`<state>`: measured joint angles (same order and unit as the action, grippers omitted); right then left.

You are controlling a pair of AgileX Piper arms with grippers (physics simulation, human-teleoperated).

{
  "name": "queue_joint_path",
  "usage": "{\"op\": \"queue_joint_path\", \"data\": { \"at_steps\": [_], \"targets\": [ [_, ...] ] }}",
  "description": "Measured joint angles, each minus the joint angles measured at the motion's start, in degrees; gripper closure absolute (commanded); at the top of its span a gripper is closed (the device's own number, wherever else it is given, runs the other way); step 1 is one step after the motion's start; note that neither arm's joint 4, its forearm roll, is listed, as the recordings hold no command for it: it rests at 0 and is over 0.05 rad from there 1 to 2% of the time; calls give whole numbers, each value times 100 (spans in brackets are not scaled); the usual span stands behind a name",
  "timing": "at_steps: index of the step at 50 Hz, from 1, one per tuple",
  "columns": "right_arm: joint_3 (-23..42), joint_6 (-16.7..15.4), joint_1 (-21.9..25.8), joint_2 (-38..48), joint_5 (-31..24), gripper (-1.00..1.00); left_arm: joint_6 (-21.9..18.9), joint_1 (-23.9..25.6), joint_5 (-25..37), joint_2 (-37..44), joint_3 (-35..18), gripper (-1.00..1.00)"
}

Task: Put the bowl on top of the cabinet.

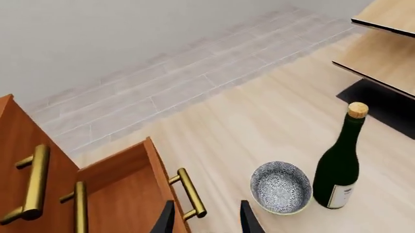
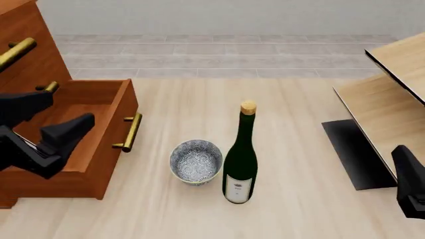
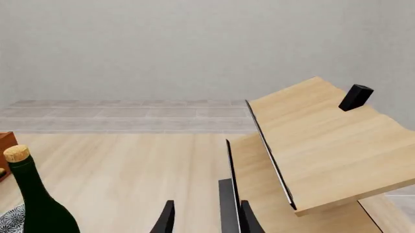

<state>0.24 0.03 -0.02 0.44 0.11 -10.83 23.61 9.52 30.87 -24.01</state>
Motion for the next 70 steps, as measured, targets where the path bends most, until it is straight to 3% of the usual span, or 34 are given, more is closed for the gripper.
{"op": "queue_joint_path", "data": {
  "at_steps": [28, 70],
  "targets": [
    [0, 0, 1, 0, 0, -100, -202, 762, 75, 608, -293, -100],
    [0, 0, 0, 0, 0, -100, -189, 1477, -588, 2231, -406, -100]
  ]
}}
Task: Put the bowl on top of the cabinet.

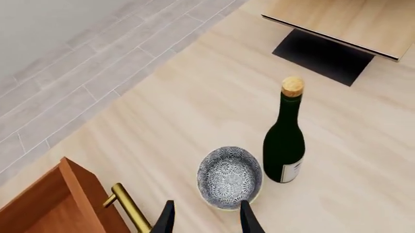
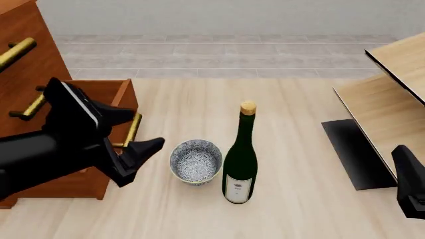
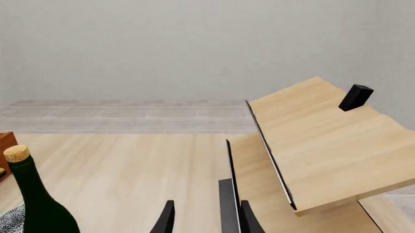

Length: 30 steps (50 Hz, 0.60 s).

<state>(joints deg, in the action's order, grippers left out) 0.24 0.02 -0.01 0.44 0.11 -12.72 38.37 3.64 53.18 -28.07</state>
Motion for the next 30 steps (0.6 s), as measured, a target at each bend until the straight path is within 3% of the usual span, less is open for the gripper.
{"op": "queue_joint_path", "data": {
  "at_steps": [30],
  "targets": [
    [0, 0, 0, 0, 0, -100, 116, 11, -324, 886, -260, -100]
  ]
}}
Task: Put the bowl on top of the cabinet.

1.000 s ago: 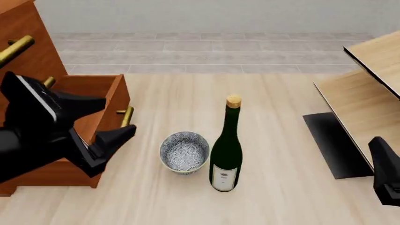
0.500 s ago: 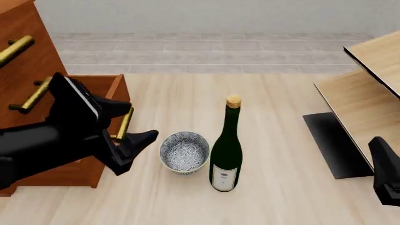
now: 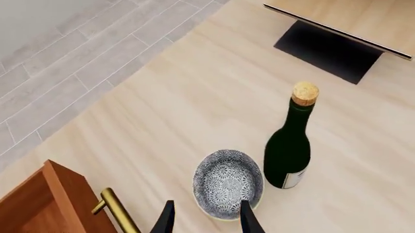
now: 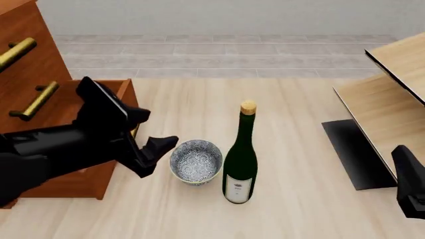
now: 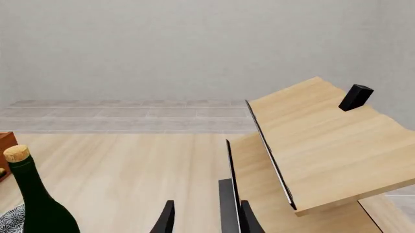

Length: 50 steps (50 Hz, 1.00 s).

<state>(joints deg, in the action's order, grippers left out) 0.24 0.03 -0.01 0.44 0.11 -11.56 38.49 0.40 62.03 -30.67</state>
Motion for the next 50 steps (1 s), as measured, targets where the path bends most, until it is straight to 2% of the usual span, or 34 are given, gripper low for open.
{"op": "queue_joint_path", "data": {
  "at_steps": [13, 50],
  "targets": [
    [0, 0, 0, 0, 0, -100, 108, -37, -355, 518, 50, -100],
    [0, 0, 0, 0, 0, -100, 4, -159, -973, 1469, -46, -100]
  ]
}}
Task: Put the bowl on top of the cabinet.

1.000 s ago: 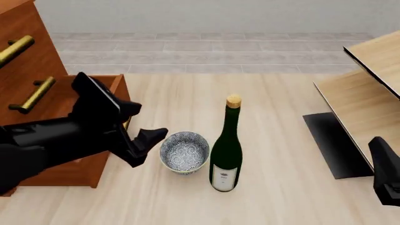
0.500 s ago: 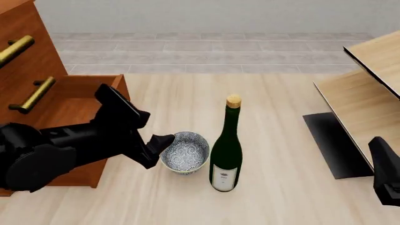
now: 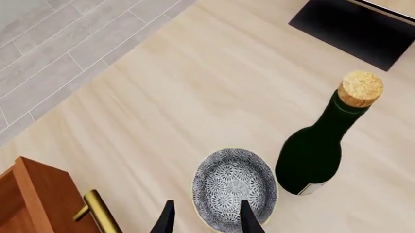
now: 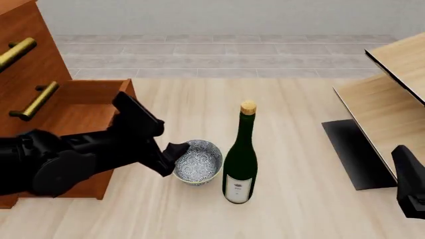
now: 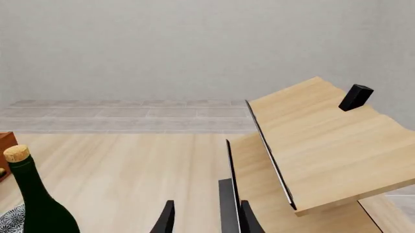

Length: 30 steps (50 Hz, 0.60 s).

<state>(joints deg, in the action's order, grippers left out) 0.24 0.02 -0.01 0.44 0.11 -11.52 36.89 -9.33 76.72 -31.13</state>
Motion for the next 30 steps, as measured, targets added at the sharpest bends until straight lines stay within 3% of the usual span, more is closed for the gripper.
{"op": "queue_joint_path", "data": {
  "at_steps": [30],
  "targets": [
    [0, 0, 0, 0, 0, -100, -112, -103, -308, 592, -241, -100]
  ]
}}
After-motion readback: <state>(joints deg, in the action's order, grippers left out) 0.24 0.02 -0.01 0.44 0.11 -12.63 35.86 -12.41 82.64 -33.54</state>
